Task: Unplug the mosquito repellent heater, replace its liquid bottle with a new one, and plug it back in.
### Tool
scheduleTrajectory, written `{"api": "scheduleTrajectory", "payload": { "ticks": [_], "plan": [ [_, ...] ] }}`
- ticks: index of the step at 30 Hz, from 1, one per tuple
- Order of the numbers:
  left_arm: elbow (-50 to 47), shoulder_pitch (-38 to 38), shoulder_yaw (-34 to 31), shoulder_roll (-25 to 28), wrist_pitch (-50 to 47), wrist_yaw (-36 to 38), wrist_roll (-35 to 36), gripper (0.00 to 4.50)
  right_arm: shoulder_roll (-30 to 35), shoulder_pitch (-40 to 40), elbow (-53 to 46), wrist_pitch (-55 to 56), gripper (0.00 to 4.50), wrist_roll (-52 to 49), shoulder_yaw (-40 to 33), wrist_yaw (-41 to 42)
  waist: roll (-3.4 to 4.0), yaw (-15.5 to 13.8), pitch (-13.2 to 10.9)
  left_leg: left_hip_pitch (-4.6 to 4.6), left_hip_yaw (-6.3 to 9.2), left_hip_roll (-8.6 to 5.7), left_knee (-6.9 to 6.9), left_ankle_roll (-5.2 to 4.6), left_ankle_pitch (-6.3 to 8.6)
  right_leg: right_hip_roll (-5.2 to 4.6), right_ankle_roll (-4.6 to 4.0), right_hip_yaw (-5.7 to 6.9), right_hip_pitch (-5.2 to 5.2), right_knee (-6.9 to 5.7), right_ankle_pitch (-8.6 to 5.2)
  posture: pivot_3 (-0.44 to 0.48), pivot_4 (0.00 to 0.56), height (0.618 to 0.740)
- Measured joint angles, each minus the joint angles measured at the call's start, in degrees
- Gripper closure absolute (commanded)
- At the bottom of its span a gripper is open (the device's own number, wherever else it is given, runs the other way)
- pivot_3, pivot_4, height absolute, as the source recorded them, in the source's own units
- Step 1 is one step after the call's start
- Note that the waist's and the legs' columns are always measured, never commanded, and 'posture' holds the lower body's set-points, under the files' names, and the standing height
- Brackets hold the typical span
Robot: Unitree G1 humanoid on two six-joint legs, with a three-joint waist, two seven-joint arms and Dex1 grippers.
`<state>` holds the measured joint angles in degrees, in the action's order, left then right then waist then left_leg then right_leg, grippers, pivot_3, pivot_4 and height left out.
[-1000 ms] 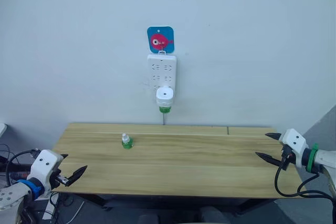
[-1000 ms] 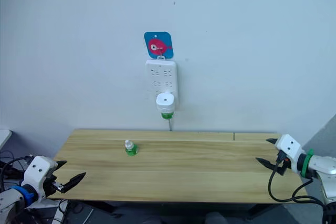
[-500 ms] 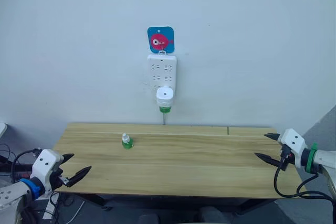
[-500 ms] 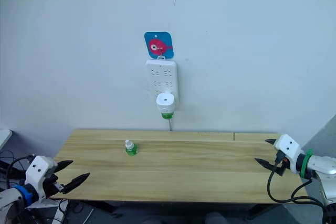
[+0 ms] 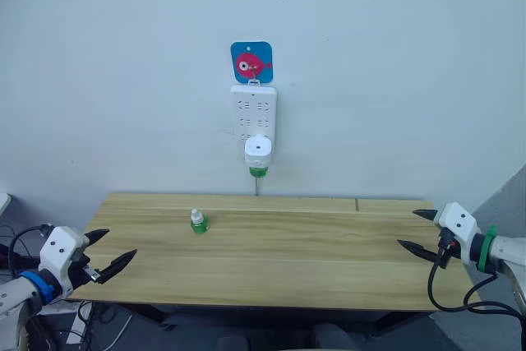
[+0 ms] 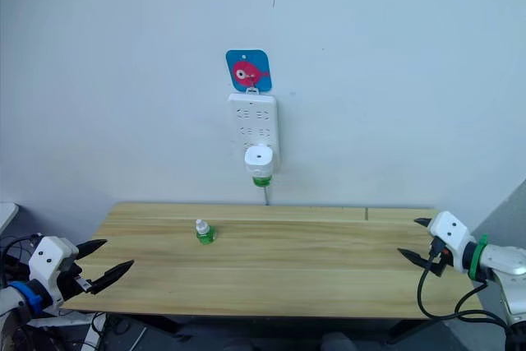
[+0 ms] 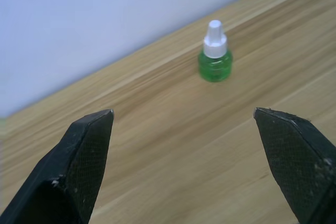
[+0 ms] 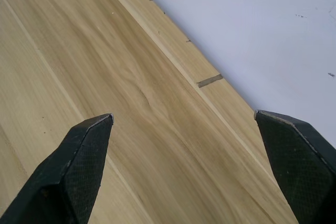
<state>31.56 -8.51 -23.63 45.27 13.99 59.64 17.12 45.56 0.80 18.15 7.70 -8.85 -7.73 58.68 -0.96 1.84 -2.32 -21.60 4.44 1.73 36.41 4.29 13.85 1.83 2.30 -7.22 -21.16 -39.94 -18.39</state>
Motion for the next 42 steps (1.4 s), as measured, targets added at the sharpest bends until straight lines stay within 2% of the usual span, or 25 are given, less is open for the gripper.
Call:
{"api": "scheduleTrajectory", "payload": {
  "ticks": [7,14,19,25,35,42],
  "plan": [
    [1.01,1.02,0.22,0.39,-1.12,0.90,0.03,0.03,-0.02,1.11,-1.53,-0.14,0.00,-1.14,0.00,0.61,0.01,0.11,0.00,0.02,0.00,0.00,-0.01,0.00,0.00,0.01,0.00,0.01,-0.01,-0.01,0.00,0.003,0.000,0.733],
    [0.35,5.03,0.90,1.64,-5.94,3.09,0.69,0.03,-1.39,3.80,-20.41,-10.80,0.00,-8.12,0.38,1.10,0.01,0.75,0.01,0.01,0.02,0.03,-0.03,0.00,0.00,0.03,0.00,0.03,-0.01,-0.03,0.00,-0.042,0.000,0.733],
    [-2.79,7.38,2.19,1.67,-11.07,4.97,1.51,0.03,-1.81,4.98,-30.10,-17.48,0.00,-10.97,0.62,-0.31,-0.05,1.28,0.02,-0.05,0.09,0.02,-0.03,0.00,0.00,0.03,0.01,0.09,-0.02,-0.03,0.00,-0.072,0.000,0.733],
    [-9.44,16.06,4.15,1.64,-17.86,5.01,4.62,0.03,-1.78,5.18,-39.87,-23.41,0.00,-12.84,1.67,-2.00,-0.09,2.12,0.01,-0.08,0.12,0.02,-0.01,0.01,0.00,0.03,0.03,0.11,-0.02,-0.01,0.01,-0.130,0.017,0.733],
    [-10.76,27.20,10.28,0.25,-26.54,5.91,6.32,0.03,-1.93,3.88,-50.72,-33.47,0.00,-14.49,3.15,-9.69,-0.24,6.25,-0.18,-0.13,0.16,0.02,0.00,0.00,0.00,0.05,0.08,0.10,-0.03,-0.01,0.04,-0.178,0.029,0.733],
    [-6.30,36.50,14.12,-2.24,-27.43,3.22,3.17,0.03,-6.26,-5.44,-52.03,-45.02,0.00,-15.40,4.45,-20.06,-0.34,8.29,-0.36,-0.24,0.22,0.01,0.04,0.00,0.00,0.07,0.16,0.10,-0.12,-0.01,0.08,-0.195,0.033,0.733]
  ]
}}
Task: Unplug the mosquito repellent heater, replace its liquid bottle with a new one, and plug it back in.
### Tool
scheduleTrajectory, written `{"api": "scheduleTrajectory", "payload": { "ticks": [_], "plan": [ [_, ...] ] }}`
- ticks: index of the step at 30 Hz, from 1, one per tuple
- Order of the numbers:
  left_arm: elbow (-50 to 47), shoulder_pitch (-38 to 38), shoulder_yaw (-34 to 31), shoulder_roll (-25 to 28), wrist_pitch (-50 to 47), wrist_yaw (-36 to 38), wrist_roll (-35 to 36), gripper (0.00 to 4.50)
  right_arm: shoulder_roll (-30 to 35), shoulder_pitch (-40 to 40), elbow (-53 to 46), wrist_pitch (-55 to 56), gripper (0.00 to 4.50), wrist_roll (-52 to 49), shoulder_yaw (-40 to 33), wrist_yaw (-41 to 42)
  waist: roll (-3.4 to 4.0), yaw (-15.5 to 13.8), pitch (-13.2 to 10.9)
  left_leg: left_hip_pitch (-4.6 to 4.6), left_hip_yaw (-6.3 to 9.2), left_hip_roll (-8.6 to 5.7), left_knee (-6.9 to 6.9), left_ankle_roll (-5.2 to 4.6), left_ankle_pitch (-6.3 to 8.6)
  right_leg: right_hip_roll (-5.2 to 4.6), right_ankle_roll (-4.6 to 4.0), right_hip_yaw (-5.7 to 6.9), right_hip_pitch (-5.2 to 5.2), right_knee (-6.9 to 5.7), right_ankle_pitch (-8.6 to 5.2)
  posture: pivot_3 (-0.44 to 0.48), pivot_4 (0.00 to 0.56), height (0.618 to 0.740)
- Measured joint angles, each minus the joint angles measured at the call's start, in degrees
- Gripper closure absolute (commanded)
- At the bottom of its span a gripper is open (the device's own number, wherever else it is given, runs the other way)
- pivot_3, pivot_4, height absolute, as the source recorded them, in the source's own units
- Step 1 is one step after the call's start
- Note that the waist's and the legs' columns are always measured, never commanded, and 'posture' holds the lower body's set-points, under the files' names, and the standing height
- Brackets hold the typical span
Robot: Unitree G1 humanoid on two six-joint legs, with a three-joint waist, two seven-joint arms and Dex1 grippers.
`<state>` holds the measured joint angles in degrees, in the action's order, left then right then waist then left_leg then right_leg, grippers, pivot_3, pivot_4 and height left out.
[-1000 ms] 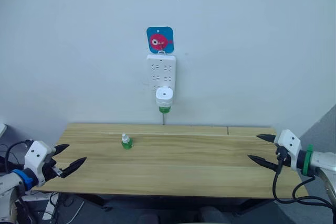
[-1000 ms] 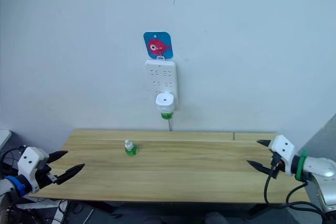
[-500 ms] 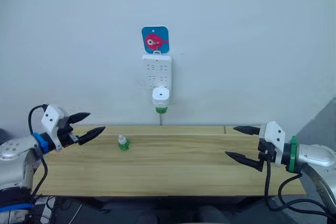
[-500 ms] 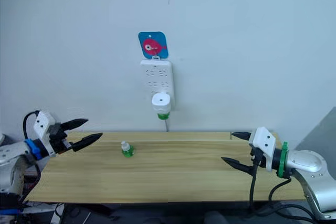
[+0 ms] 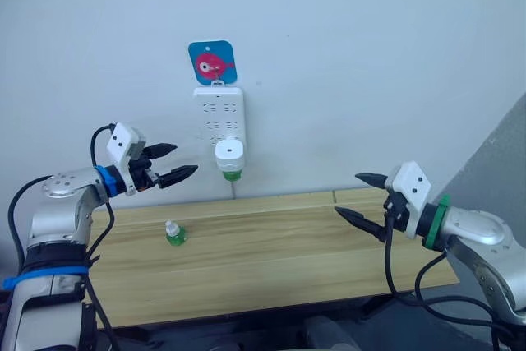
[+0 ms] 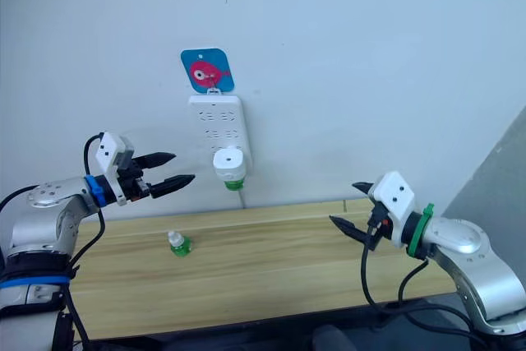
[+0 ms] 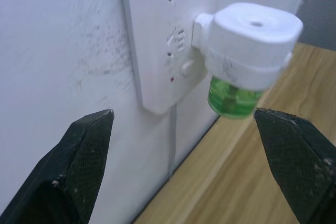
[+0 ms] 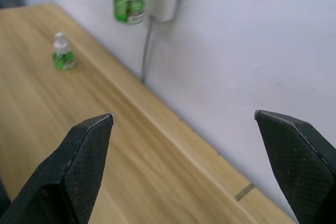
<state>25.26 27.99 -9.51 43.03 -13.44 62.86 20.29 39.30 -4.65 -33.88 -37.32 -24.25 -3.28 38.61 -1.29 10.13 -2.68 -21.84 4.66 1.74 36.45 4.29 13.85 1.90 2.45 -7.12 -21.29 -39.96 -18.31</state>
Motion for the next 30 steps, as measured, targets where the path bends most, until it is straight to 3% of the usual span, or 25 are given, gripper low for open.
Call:
{"api": "scheduleTrajectory", "payload": {
  "ticks": [6,30],
  "plan": [
    [3.76,3.59,1.39,-1.09,0.42,-0.80,-1.44,0.03,-0.76,-2.92,-1.40,-3.57,0.00,-0.67,0.06,-2.60,-0.04,1.12,-0.26,-0.07,0.09,0.00,-0.08,0.00,0.00,0.00,0.00,0.05,-0.06,0.01,-0.01,-0.204,0.035,0.733],
    [23.35,16.25,5.43,-4.90,10.38,3.02,-8.23,0.03,-1.13,-5.06,-4.84,-8.61,0.00,-2.94,0.66,-4.24,-0.22,1.16,-1.10,-0.12,0.13,-0.03,-0.04,-0.01,-0.01,0.00,0.04,0.09,-0.05,0.01,0.01,-0.208,0.046,0.733]
  ]
}}
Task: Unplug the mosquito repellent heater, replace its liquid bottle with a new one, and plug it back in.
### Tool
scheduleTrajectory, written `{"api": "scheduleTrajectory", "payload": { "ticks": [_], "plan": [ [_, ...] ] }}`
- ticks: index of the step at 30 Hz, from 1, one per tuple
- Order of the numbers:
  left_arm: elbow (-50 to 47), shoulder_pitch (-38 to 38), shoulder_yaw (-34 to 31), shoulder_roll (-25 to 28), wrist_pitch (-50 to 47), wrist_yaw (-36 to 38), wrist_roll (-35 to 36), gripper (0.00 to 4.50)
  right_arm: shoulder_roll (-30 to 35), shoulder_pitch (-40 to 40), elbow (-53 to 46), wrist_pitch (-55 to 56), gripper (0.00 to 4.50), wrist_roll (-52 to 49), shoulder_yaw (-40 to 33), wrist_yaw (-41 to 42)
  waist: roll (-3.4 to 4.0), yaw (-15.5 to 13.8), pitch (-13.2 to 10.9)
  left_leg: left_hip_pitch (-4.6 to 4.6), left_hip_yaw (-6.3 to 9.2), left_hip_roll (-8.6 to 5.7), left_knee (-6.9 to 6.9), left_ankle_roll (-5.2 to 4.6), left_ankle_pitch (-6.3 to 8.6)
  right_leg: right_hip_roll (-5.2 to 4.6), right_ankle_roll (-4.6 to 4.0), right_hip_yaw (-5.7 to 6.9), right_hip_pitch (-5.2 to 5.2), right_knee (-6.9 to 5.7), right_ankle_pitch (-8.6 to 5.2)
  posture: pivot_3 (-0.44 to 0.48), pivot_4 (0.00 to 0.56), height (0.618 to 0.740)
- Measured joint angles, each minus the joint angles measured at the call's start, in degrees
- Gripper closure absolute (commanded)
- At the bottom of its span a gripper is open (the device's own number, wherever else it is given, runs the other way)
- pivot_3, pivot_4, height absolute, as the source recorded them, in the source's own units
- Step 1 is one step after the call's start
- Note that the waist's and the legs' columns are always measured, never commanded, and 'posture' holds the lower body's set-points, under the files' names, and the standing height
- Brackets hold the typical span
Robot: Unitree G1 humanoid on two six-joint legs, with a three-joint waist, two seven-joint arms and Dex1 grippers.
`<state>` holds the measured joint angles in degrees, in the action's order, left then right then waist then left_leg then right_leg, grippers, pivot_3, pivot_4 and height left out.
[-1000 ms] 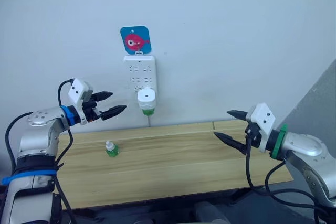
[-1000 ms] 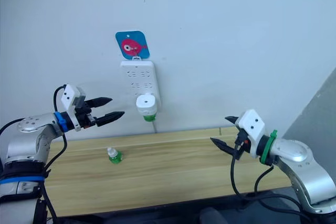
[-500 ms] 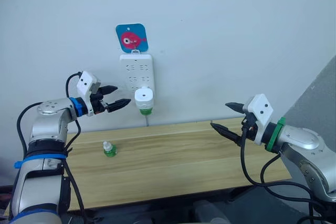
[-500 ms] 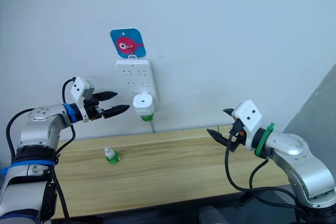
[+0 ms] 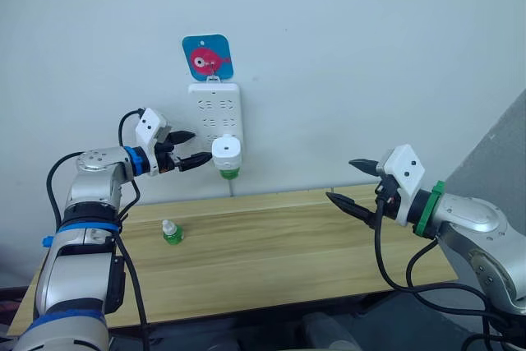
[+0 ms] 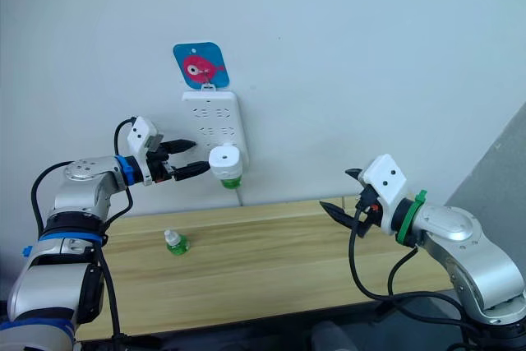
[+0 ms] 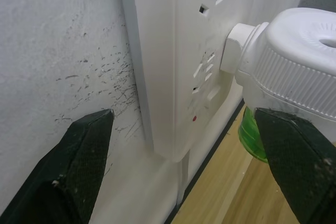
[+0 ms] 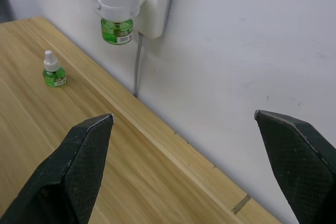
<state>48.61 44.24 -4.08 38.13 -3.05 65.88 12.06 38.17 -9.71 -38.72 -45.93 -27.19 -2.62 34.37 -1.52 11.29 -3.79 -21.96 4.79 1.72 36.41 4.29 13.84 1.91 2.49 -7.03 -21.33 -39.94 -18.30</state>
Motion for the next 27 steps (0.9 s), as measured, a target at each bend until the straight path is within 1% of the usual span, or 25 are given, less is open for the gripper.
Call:
{"api": "scheduleTrajectory", "payload": {
  "ticks": [10,13,16,19,27],
  "plan": [
    [2.87,2.70,0.17,-1.35,0.02,1.97,-0.80,0.03,0.05,-0.01,-0.55,-1.01,0.00,-1.15,-0.01,-0.49,0.05,-0.36,-0.17,-0.15,0.22,-0.05,0.14,0.00,0.00,-0.02,0.05,0.15,0.01,0.00,0.03,-0.197,0.044,0.733],
    [3.13,2.82,0.01,-1.35,0.02,2.25,-0.80,0.03,0.17,-0.01,-0.54,-1.00,0.00,-1.15,-0.01,-0.46,0.05,-0.35,-0.18,-0.16,0.22,-0.05,0.16,0.00,0.00,-0.02,0.06,0.15,0.01,0.00,0.03,-0.167,0.043,0.733],
    [3.19,2.92,-0.02,-1.35,-0.04,2.33,-0.80,0.03,0.30,-0.02,-0.48,-0.84,0.00,-1.15,-0.01,-0.07,0.03,-0.40,-0.21,-0.18,0.23,-0.05,0.17,0.00,0.00,-0.02,0.06,0.15,0.00,0.00,0.04,-0.160,0.041,0.733],
    [3.18,3.02,-0.35,-1.39,-0.24,2.44,-0.73,0.63,0.41,-0.07,-0.23,-0.57,0.00,-1.15,0.00,0.63,0.03,-0.40,-0.22,-0.19,0.24,-0.05,0.17,0.00,0.00,-0.02,0.06,0.17,0.00,0.00,0.04,-0.154,0.039,0.733],
    [3.19,3.37,-0.62,-1.41,0.47,3.06,-0.73,3.15,0.38,-0.63,0.93,0.70,0.00,-1.08,0.97,1.72,0.04,-0.25,-0.22,-0.20,0.24,-0.04,0.15,0.00,0.00,-0.01,0.06,0.16,-0.03,0.00,0.04,-0.147,0.031,0.733]
  ]
}}
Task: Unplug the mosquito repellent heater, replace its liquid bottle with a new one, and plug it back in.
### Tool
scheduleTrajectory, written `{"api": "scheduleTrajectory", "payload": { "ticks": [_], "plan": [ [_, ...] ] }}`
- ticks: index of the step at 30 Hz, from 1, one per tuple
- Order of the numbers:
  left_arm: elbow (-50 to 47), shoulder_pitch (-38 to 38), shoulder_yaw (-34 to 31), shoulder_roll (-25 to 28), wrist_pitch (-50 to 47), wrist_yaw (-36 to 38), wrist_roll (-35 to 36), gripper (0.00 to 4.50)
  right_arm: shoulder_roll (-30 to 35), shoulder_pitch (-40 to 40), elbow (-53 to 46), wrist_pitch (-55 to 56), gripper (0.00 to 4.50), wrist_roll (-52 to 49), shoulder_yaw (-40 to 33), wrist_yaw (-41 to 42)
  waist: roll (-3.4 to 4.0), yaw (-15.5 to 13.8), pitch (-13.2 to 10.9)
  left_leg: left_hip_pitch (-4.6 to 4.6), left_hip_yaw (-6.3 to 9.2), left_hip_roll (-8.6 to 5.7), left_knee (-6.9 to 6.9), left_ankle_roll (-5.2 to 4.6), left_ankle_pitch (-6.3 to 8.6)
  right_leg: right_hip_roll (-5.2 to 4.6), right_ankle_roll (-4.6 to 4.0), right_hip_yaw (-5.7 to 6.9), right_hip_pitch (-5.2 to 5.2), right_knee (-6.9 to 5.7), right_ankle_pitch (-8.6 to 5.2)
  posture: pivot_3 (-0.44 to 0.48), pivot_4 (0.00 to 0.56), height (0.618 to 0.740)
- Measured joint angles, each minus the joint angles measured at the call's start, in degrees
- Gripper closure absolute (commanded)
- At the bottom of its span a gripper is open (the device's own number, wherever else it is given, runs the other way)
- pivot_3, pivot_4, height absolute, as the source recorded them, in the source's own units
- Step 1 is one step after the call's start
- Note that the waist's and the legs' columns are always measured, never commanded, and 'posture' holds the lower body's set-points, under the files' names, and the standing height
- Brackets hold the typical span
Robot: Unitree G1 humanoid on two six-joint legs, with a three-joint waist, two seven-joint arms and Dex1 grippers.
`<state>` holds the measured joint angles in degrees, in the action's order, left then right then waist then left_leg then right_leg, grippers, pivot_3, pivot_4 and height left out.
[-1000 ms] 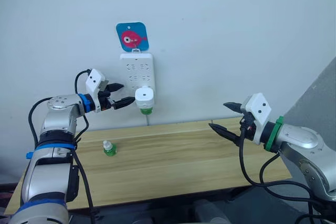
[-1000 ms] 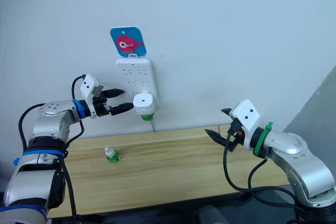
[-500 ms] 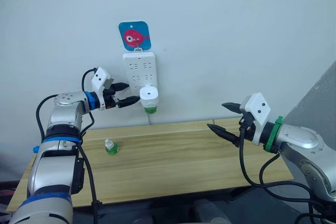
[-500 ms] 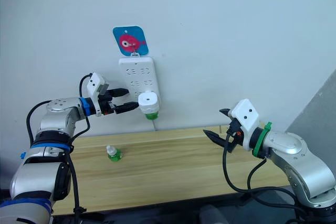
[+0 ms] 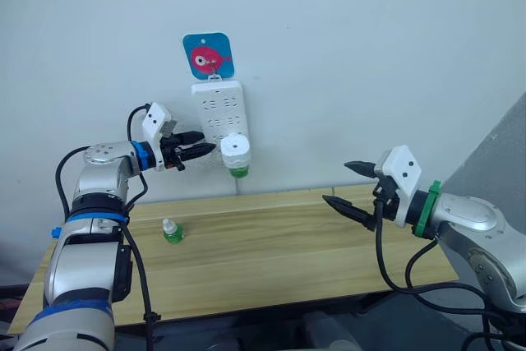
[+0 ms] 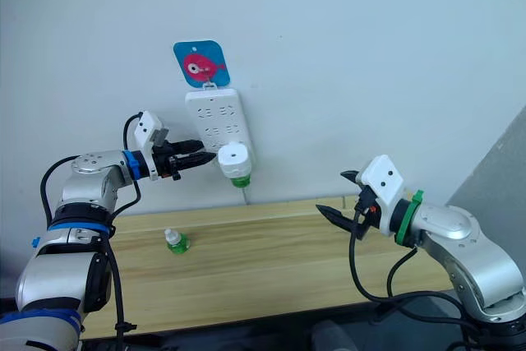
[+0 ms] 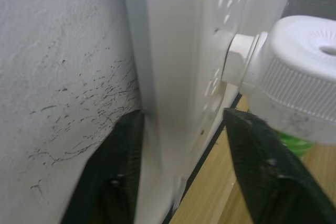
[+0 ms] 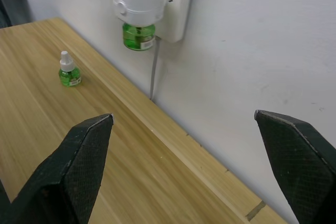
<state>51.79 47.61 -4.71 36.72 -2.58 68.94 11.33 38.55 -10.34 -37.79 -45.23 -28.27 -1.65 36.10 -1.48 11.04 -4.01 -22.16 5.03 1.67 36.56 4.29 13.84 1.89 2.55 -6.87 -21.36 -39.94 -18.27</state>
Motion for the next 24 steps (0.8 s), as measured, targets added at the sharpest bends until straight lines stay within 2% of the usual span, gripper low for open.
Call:
{"api": "scheduleTrajectory", "payload": {
  "ticks": [4,17,21,24],
  "plan": [
    [0.00,0.09,-0.06,-0.06,0.50,0.55,0.00,4.43,-0.20,-0.52,0.11,0.48,0.00,0.00,0.99,0.11,0.00,-0.07,0.00,-0.01,0.01,0.00,0.01,0.00,0.00,0.00,0.00,0.01,0.00,0.00,0.00,-0.147,0.031,0.733],
    [-0.59,0.34,-0.36,-1.01,-0.90,2.93,1.30,4.49,-2.69,-1.65,0.31,0.50,0.00,-0.05,2.81,-0.69,0.01,-0.05,0.00,-0.25,0.29,-0.01,0.16,0.00,0.00,0.00,0.00,0.23,-0.04,-0.01,0.01,-0.169,0.023,0.733],
    [-0.53,0.28,-1.43,-0.95,0.86,2.06,1.75,3.70,-2.69,-1.65,0.30,0.31,0.00,-0.09,2.79,-1.12,0.01,0.07,0.01,-0.25,0.37,-0.01,0.20,0.00,0.00,0.00,-0.01,0.28,-0.03,-0.03,0.01,-0.174,0.027,0.733],
    [0.25,0.13,-1.27,-0.96,3.31,1.43,0.93,2.81,-2.74,-2.03,0.26,-0.18,0.00,-0.23,2.80,-1.24,0.05,-0.31,-0.02,-0.29,0.62,-0.04,0.38,0.00,-0.04,0.00,0.00,0.48,0.07,-0.07,0.05,-0.181,0.033,0.733]
  ]
}}
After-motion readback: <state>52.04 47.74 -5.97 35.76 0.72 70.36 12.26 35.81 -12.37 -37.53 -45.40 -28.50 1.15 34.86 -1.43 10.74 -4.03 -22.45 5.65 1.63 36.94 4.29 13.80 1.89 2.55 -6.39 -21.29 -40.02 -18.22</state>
